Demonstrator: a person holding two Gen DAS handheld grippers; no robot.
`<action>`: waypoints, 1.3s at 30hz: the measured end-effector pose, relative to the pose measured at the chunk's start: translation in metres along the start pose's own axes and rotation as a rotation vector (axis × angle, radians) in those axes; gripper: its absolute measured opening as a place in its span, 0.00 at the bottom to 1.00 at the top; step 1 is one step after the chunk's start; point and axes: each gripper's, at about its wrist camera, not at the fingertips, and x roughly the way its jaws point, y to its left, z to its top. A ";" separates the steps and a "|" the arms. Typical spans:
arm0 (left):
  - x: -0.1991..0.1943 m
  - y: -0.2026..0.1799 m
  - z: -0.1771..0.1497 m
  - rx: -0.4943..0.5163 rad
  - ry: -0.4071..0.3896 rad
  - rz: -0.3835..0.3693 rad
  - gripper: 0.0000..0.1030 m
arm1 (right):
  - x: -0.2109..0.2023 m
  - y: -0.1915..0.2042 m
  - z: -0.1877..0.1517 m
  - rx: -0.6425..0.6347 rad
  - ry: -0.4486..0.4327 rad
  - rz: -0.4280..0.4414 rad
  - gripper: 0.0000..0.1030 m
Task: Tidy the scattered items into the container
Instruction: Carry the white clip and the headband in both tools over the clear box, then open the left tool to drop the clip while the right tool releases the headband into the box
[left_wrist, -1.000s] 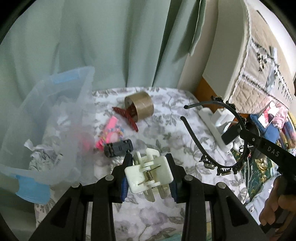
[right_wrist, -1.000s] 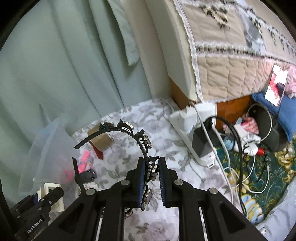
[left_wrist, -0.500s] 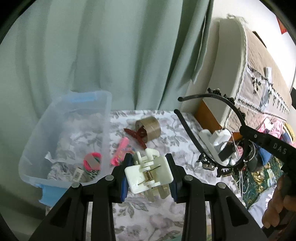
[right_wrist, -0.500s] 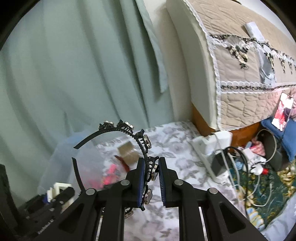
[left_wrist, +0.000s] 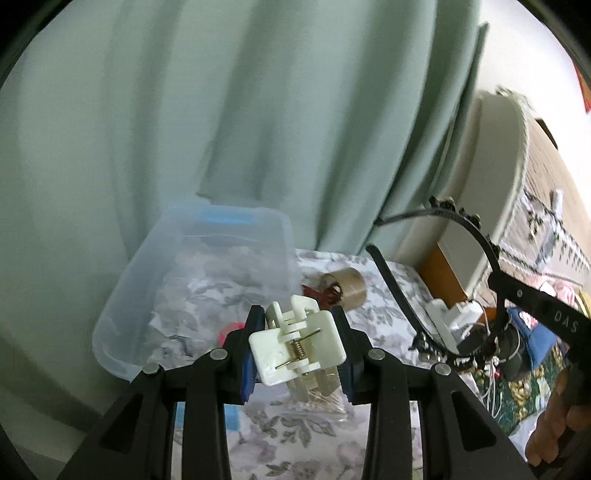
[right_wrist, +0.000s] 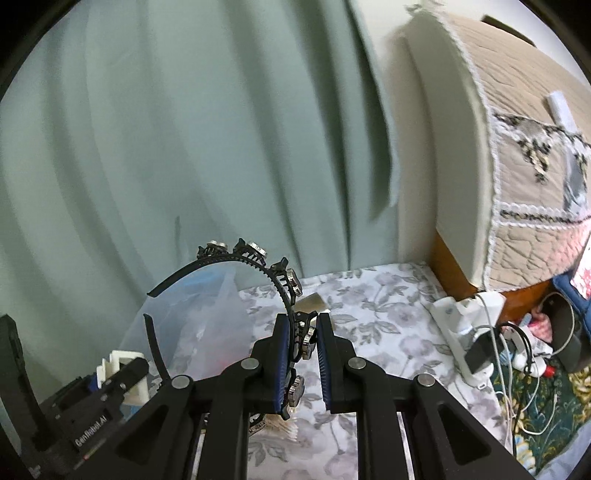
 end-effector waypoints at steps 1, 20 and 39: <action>-0.001 0.005 0.001 -0.009 -0.004 0.005 0.36 | 0.001 0.004 0.000 -0.011 0.003 0.003 0.16; 0.003 0.082 0.003 -0.156 -0.025 0.088 0.36 | 0.044 0.072 -0.006 -0.159 0.092 0.083 0.16; 0.024 0.111 0.003 -0.205 0.008 0.108 0.36 | 0.115 0.103 -0.002 -0.219 0.185 0.129 0.16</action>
